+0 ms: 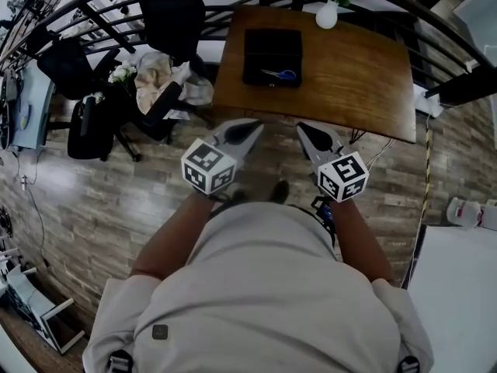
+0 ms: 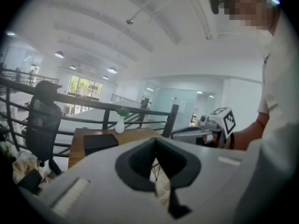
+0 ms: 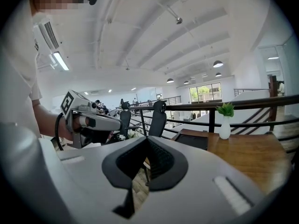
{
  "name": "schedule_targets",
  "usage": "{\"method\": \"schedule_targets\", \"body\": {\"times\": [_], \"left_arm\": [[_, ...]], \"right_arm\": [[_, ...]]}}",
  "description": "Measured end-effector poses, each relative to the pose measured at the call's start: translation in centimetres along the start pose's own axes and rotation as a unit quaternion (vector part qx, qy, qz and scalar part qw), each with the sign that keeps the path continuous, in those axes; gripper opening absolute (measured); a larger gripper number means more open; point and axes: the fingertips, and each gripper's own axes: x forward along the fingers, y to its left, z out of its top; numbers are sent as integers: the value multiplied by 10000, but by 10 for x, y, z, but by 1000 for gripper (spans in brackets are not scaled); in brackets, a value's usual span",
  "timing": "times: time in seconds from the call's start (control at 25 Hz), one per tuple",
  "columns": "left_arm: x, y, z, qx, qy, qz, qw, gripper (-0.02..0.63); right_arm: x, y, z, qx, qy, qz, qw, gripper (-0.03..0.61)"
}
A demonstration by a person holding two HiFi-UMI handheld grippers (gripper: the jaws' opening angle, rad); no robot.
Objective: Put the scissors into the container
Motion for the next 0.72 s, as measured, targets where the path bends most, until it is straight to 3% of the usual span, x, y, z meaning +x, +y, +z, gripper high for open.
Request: {"method": "schedule_targets", "body": {"times": [0.72], "left_arm": [[-101,-7,-11,239,-71,-587,9980,3]], "right_arm": [[7,101,-1,105,-162,-607,9980,7]]}}
